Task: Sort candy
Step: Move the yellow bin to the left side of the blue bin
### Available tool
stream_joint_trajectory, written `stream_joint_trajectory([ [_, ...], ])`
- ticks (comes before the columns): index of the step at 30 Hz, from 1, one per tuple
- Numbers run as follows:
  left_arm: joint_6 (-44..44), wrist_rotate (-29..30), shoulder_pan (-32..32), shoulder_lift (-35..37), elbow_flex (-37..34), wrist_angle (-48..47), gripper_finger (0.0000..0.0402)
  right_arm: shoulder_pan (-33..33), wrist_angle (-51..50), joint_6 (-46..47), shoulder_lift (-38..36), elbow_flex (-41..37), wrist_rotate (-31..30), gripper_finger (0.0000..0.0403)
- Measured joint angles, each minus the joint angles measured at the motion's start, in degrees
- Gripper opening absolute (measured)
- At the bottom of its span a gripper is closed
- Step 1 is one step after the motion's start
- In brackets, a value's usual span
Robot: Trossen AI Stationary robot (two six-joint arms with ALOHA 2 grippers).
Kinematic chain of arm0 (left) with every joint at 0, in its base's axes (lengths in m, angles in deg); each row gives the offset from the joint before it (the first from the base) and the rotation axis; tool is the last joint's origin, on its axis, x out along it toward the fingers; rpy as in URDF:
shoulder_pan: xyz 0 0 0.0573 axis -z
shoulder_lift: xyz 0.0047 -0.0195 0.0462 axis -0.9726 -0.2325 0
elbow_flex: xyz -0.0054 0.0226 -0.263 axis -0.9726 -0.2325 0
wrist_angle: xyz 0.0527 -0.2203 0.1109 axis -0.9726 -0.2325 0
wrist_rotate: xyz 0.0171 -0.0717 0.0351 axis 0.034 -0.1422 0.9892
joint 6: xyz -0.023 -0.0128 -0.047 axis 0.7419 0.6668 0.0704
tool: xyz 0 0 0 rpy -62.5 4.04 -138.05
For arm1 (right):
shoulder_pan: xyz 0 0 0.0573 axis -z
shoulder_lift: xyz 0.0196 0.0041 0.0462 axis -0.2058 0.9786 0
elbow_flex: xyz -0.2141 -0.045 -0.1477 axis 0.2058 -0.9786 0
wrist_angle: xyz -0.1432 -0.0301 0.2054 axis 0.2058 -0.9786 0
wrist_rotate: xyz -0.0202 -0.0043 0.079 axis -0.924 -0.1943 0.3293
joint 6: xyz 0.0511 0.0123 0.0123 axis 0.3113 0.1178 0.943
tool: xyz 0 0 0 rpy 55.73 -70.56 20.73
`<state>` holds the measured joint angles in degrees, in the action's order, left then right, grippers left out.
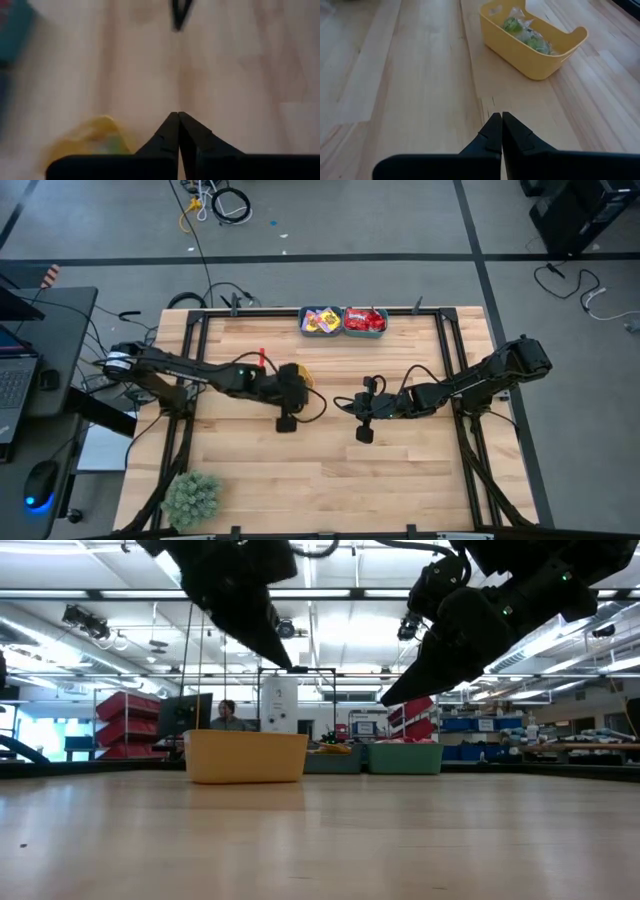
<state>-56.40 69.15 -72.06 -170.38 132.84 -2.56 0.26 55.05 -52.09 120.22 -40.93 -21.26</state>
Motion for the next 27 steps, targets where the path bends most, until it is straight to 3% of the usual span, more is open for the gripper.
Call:
stream_joint_trajectory([
  [2, 4.22, -2.79, 0.37, -1.46, -1.85, 2.39, 0.0007, 0.0, 0.0, 0.02, 0.0, 0.01, 0.0, 0.0],
  [6, 9.28, -0.98, 0.83, -5.57, -6.47, 2.13, 0.0003, -0.08, -0.21, 0.07, 0.0, 0.01, 0.0, 0.0],
  [13, 11.63, 11.71, -0.13, -8.04, -11.17, 4.97, 0.0001, -0.11, -0.05, 0.04, 0.0, 0.01, 0.0, 0.0],
  [17, 12.04, 16.09, -2.78, -7.64, -12.79, 6.19, 0.0001, -0.11, -0.17, 0.04, 0.0, 0.01, 0.0, 0.0],
  [27, 9.15, 10.64, -4.69, -7.63, -14.73, 24.61, 0.0, -0.11, -0.47, 0.04, 0.0, 0.01, 0.0, 0.0],
])
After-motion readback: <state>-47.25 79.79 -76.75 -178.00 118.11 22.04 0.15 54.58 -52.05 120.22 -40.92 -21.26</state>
